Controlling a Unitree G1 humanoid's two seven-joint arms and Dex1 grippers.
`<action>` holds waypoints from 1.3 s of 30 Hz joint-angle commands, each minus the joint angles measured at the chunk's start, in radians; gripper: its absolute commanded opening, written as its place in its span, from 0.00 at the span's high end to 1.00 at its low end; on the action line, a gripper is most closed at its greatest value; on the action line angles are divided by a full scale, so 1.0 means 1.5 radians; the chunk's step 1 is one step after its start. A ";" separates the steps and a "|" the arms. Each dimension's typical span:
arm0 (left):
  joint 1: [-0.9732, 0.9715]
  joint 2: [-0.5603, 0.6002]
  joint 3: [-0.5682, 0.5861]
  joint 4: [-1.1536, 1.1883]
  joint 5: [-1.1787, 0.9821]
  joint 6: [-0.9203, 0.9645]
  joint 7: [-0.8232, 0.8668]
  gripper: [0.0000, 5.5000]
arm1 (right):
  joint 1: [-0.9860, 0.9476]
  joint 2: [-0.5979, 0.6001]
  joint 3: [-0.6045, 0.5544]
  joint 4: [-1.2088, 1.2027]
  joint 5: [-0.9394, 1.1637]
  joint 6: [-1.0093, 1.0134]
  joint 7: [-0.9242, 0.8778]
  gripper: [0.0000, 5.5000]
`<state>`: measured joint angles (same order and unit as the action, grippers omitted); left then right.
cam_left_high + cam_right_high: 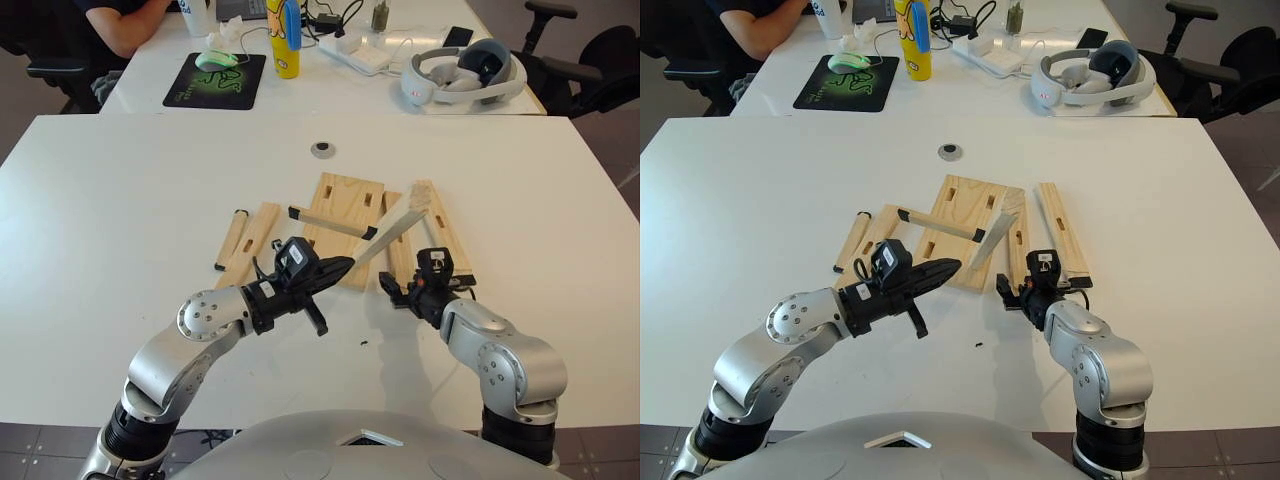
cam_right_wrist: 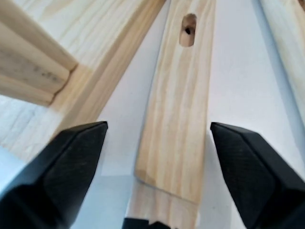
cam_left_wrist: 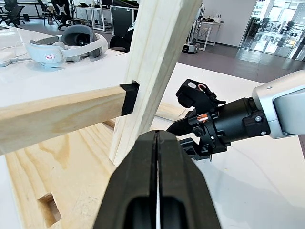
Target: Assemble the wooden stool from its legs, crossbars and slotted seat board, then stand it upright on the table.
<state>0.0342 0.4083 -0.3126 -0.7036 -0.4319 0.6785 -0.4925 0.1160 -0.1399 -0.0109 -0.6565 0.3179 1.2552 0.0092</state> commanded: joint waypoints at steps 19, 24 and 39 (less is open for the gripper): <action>-0.050 0.007 0.032 0.029 -0.040 0.014 -0.047 1.00 | -0.074 0.042 -0.065 0.032 -0.042 -0.125 -0.016 0.62; -0.087 0.042 0.108 -0.011 -0.221 0.114 -0.096 1.00 | -0.156 0.069 -0.157 0.031 0.015 -0.212 0.003 0.62; -0.537 0.180 0.438 0.383 -0.787 0.153 0.049 0.65 | -0.549 -0.094 -0.369 0.169 0.533 -0.226 0.115 0.62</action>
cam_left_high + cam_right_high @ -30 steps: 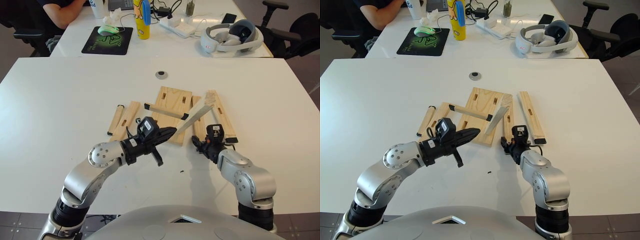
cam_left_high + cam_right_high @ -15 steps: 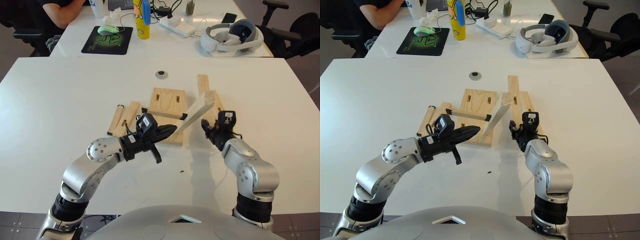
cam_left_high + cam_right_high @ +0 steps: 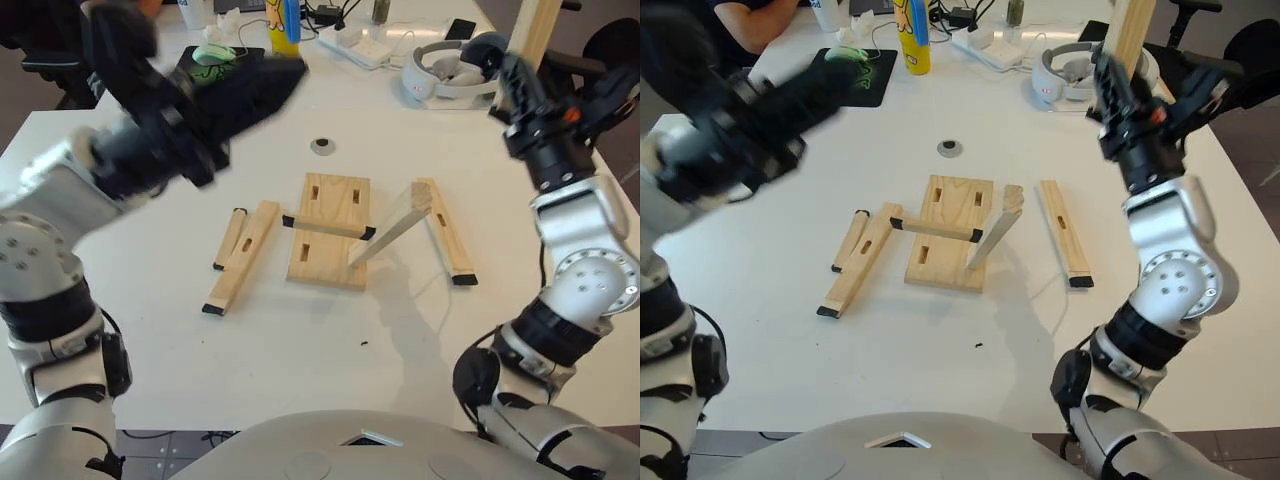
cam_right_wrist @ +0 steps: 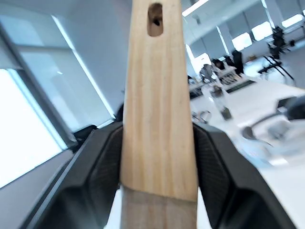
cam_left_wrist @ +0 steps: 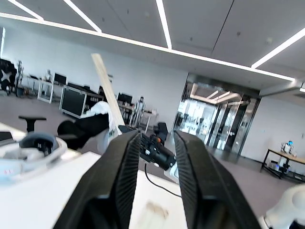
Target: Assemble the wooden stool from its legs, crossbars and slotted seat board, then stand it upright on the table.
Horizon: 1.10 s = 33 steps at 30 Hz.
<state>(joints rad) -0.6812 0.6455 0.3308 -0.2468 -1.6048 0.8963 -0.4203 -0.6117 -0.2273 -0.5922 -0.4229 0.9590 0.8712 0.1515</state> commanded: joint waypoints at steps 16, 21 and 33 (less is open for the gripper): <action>-0.327 0.001 -0.082 0.299 0.086 0.142 -0.183 0.23 | -0.068 -0.177 0.169 0.040 0.398 0.106 0.122 0.62; -0.367 0.002 -0.095 0.362 0.170 0.145 -0.265 0.14 | -0.060 -0.219 0.192 0.061 0.405 0.116 0.183 0.62; -0.458 -0.011 -0.088 0.448 0.249 0.194 -0.363 0.14 | -0.029 -0.285 0.220 0.079 0.439 0.142 0.258 0.62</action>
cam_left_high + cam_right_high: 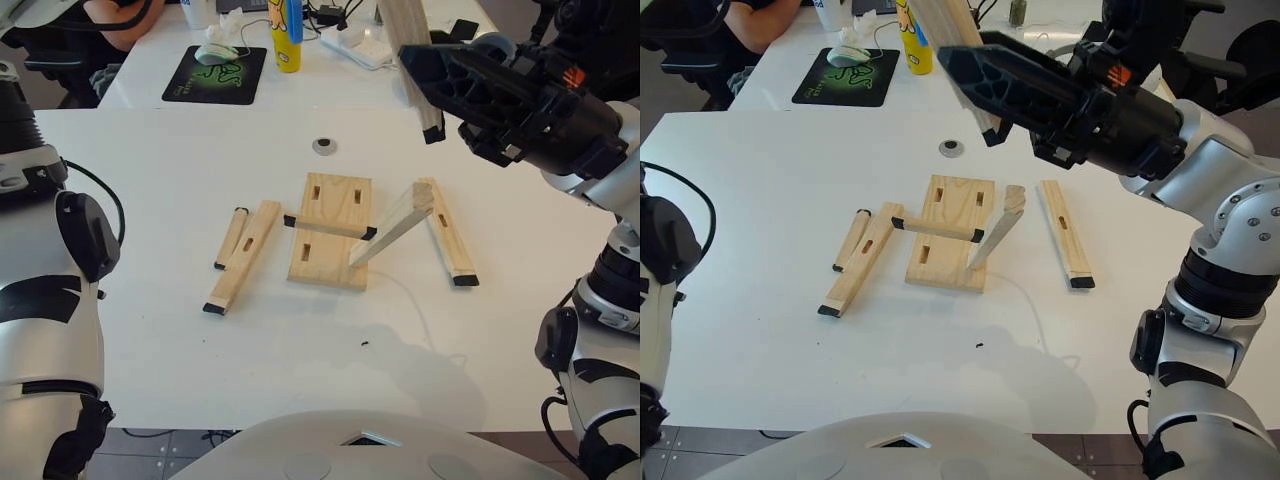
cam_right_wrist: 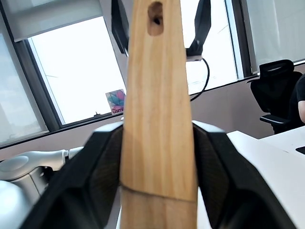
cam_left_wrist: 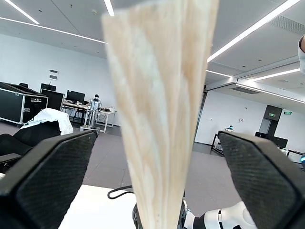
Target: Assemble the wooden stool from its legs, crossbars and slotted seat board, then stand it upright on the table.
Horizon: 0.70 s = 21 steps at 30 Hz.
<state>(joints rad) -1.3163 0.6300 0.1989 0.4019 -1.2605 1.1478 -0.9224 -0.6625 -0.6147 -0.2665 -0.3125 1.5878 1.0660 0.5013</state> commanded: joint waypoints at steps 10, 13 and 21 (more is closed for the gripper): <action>-0.043 0.018 -0.048 0.030 0.121 0.044 -0.135 0.14 | 0.012 -0.084 0.012 0.016 -0.027 0.024 0.101 0.62; -0.040 0.031 -0.068 0.042 0.163 0.035 -0.175 0.19 | 0.012 -0.086 0.017 0.020 -0.042 0.022 0.118 0.62; -0.046 0.048 -0.083 0.048 0.217 0.043 -0.245 0.39 | 0.010 -0.094 0.018 0.032 -0.074 0.022 0.146 0.62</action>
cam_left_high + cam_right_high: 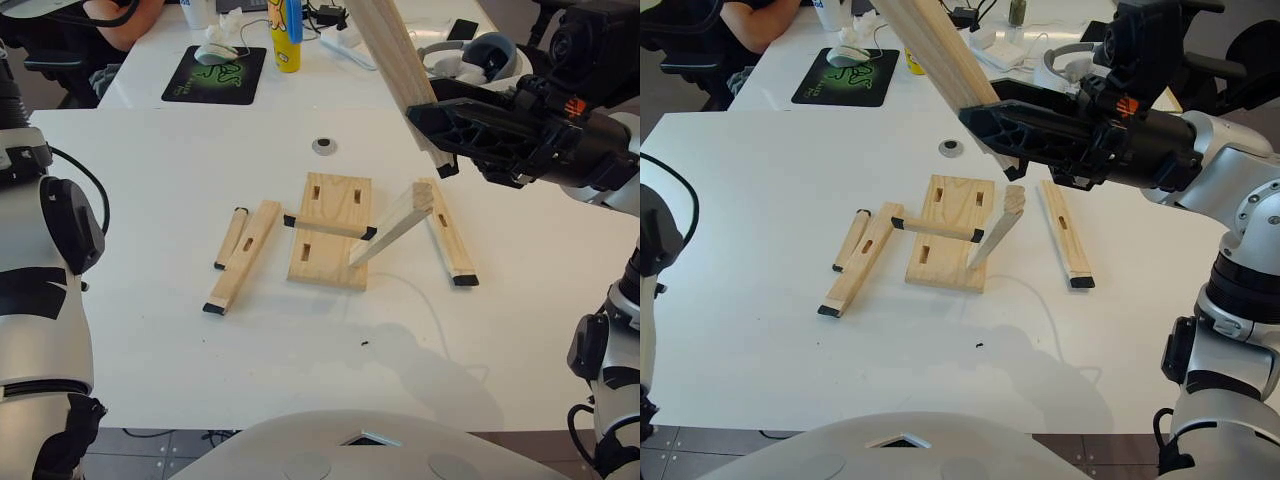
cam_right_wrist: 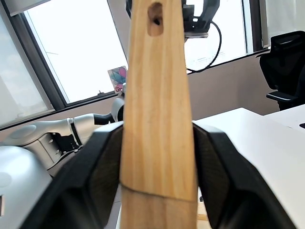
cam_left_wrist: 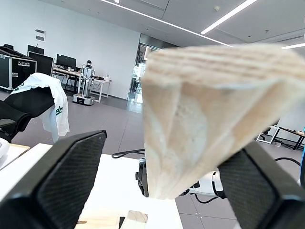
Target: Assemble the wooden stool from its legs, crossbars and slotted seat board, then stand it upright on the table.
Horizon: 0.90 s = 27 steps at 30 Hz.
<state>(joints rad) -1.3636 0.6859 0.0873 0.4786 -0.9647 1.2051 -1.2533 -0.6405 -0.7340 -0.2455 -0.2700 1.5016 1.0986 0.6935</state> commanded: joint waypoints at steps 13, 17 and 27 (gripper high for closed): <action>-0.014 0.006 -0.008 -0.019 0.046 0.012 -0.062 0.63 | 0.000 -0.022 0.020 0.017 -0.072 0.004 0.079 0.62; -0.012 0.010 -0.014 -0.023 0.057 0.008 -0.068 0.63 | -0.003 -0.026 0.024 0.035 -0.106 -0.006 0.101 0.62; 0.029 0.003 0.020 -0.077 0.056 -0.005 -0.035 0.63 | -0.028 -0.017 0.013 0.091 -0.198 -0.065 0.090 0.53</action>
<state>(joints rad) -1.3390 0.6965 0.0917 0.4083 -0.8572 1.1903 -1.2964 -0.6823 -0.7503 -0.2176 -0.1523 1.2754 1.0263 0.8719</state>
